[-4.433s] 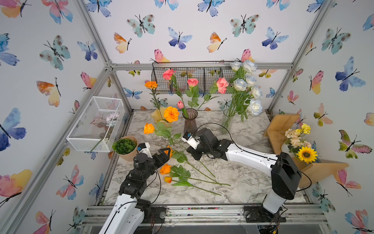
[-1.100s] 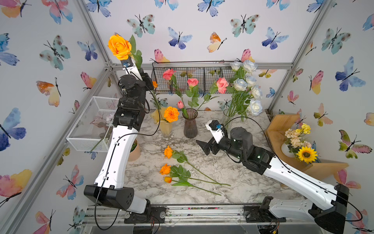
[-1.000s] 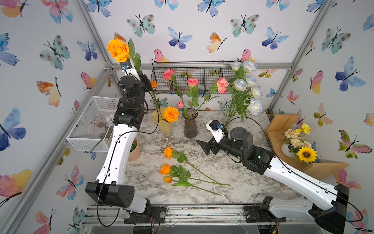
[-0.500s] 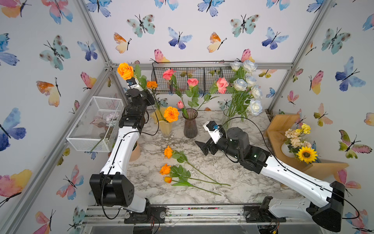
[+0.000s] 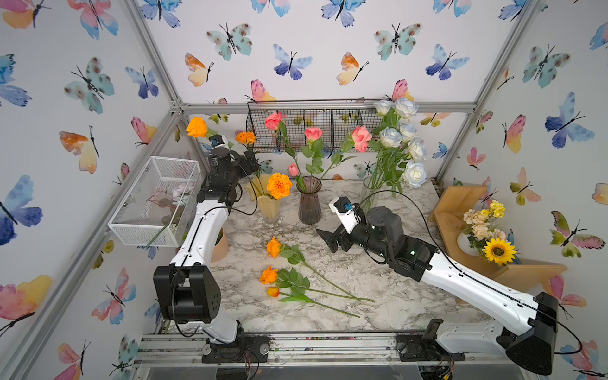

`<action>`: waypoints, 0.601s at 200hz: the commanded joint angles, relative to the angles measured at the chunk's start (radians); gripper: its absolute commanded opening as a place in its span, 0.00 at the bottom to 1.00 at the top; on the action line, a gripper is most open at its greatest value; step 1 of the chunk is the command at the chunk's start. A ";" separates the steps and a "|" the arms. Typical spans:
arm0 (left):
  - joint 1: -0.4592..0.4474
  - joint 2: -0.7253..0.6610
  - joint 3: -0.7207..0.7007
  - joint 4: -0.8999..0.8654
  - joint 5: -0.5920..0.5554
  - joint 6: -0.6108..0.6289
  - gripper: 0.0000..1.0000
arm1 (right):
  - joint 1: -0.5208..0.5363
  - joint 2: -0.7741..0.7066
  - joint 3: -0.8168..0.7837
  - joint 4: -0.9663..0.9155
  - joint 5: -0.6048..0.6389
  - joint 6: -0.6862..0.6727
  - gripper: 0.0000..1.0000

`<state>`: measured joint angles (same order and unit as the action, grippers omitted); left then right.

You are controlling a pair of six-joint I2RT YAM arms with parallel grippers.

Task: Arrange the flowers in different vases according to their colors
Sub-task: Insert the flower into the vase.

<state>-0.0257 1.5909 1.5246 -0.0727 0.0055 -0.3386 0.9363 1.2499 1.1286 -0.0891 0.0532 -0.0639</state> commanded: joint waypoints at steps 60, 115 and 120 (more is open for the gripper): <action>0.003 -0.177 -0.064 -0.035 0.040 -0.049 0.99 | -0.004 0.002 0.044 -0.033 0.012 0.042 0.99; 0.003 -0.314 -0.140 -0.054 0.063 -0.049 0.99 | -0.008 0.051 0.019 -0.087 -0.049 0.096 0.99; 0.003 -0.328 -0.144 -0.059 0.066 -0.048 0.99 | -0.008 0.056 0.015 -0.092 -0.059 0.102 0.98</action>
<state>-0.0254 1.3254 1.4029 -0.1177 0.0303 -0.3828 0.9348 1.2774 1.1542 -0.1337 0.0448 -0.0063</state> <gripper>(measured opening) 0.987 0.993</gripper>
